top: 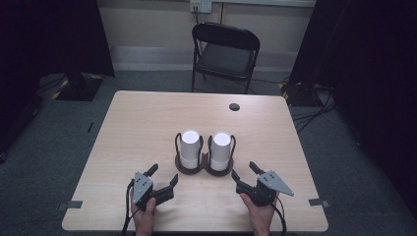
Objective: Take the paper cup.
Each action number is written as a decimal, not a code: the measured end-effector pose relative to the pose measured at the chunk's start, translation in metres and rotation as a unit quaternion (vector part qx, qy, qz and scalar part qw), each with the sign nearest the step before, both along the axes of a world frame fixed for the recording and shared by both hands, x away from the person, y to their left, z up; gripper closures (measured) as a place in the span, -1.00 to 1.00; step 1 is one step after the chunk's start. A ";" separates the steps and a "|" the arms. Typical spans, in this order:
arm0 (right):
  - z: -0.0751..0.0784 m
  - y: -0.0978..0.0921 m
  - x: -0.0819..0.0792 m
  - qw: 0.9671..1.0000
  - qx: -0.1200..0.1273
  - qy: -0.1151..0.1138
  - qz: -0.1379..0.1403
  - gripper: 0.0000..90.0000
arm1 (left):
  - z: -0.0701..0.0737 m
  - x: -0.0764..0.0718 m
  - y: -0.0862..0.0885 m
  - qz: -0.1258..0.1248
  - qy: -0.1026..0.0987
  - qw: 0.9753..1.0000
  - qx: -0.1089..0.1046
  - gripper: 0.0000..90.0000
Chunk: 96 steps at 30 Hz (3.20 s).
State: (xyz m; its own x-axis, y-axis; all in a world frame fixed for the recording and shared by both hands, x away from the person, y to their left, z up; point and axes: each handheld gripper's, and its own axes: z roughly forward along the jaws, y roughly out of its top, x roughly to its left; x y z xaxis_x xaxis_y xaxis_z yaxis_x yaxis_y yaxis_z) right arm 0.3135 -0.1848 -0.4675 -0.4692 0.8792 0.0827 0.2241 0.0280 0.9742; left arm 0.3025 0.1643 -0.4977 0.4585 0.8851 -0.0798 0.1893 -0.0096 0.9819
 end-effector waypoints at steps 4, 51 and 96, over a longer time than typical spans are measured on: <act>0.008 0.006 0.000 1.000 -0.001 -0.009 0.010 -0.39 | 0.000 0.000 0.000 -0.001 0.000 1.000 0.001 -0.61; 0.059 0.035 0.044 0.997 -0.035 -0.038 0.057 -0.38 | 0.000 0.000 0.000 -0.002 -0.003 1.000 -0.003 -0.61; 0.047 0.061 0.091 0.996 -0.058 -0.003 0.061 -0.30 | 0.000 0.000 0.001 -0.003 -0.003 1.000 -0.004 -0.61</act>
